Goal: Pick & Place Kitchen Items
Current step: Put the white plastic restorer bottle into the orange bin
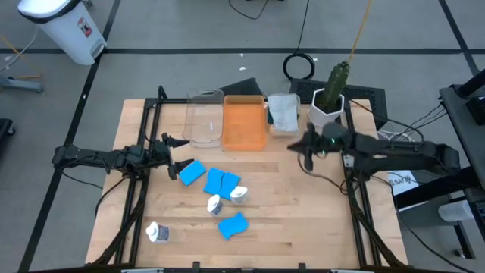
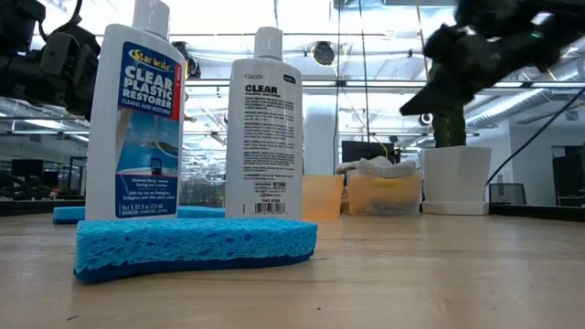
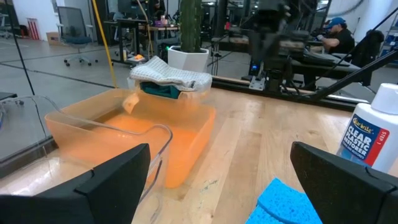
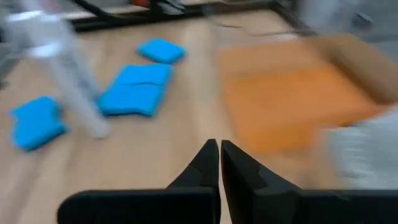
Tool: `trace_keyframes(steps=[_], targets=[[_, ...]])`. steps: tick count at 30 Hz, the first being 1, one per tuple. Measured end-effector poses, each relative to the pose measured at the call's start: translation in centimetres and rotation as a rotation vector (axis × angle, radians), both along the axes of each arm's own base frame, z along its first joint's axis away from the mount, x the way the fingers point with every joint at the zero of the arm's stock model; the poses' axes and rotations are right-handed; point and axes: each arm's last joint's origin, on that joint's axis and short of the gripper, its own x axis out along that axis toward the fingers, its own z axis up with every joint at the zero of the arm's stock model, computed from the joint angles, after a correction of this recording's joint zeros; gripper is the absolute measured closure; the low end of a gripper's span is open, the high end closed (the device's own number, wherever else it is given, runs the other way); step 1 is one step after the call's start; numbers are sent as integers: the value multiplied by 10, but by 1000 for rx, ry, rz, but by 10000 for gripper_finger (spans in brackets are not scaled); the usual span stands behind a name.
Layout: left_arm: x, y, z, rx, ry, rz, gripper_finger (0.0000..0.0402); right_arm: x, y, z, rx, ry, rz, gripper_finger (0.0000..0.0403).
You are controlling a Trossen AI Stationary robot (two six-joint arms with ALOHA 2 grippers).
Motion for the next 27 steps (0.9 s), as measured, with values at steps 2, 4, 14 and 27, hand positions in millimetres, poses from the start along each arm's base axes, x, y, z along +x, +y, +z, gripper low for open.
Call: trace_keyframes(steps=[2,4,14,27], targets=[[0,0,0,0,1,0,7,-5,13,-13,2,-51,60,403],[0,0,0,0,1,0,7,-10,23,-24,-5,-104,117,403],[0,0,0,0,1,0,7,-35,31,-52,-92,-183,79,403],[0,0,0,0,0,0,7,-56,33,-47,-75,-260,99,403]])
